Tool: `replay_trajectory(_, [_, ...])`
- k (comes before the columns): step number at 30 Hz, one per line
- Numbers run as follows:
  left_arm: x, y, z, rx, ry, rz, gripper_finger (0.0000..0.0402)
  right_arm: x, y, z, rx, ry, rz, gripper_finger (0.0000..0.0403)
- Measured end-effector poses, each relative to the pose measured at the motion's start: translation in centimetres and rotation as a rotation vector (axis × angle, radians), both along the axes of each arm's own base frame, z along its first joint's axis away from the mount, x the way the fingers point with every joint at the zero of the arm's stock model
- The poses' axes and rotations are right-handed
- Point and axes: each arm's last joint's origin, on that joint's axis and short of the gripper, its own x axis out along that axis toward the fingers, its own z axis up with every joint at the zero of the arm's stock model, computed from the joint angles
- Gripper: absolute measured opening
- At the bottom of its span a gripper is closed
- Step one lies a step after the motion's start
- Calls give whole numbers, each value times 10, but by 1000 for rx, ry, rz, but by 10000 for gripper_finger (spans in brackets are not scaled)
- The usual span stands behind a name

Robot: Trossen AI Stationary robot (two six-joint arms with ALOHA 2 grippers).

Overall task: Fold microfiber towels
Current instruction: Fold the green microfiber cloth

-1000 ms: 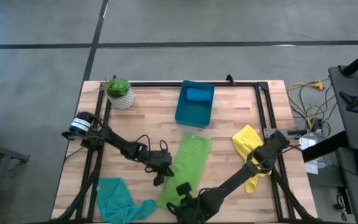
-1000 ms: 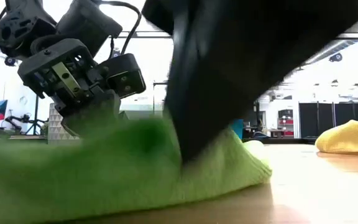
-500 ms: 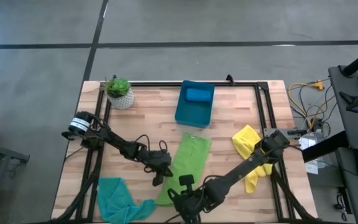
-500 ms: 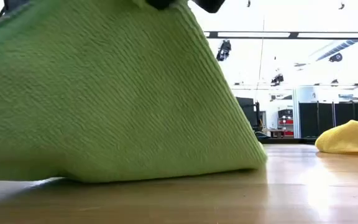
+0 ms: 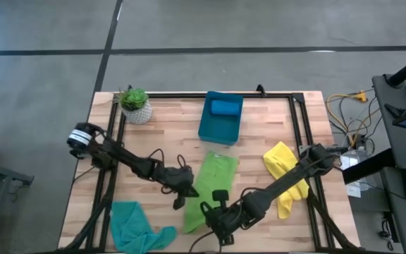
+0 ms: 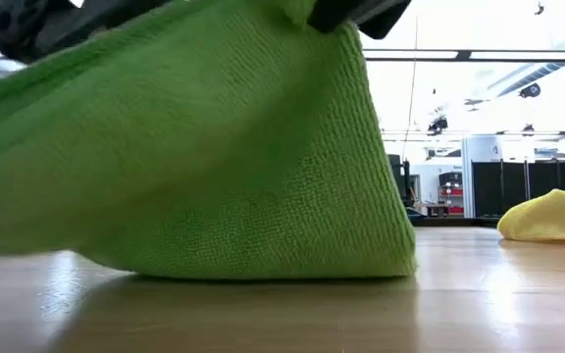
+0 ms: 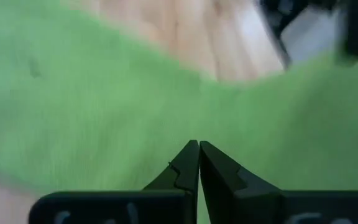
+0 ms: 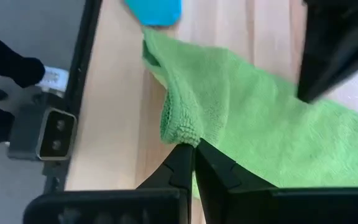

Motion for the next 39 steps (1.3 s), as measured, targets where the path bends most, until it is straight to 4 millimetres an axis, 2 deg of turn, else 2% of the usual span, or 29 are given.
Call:
replay_trajectory(6, [4,19,0,67,-6,115,0,-1,-16,5,17,-35,-37,9])
replay_trajectory(14, [10,31,-34,39,121,77,0,1,-47,-3,5,-6,-93,9])
replay_trajectory(18, [11,31,-37,28,126,61,0,-1,-63,-14,3,45,-115,9])
replay_trajectory(28, [11,36,-35,27,124,62,0,-29,-107,-27,6,78,-220,9])
replay_trajectory(34, [11,38,-35,23,125,62,0,-48,-132,-26,30,45,-274,9])
replay_trajectory(39, [13,41,-22,16,71,78,0,-63,-146,-21,53,27,-322,9])
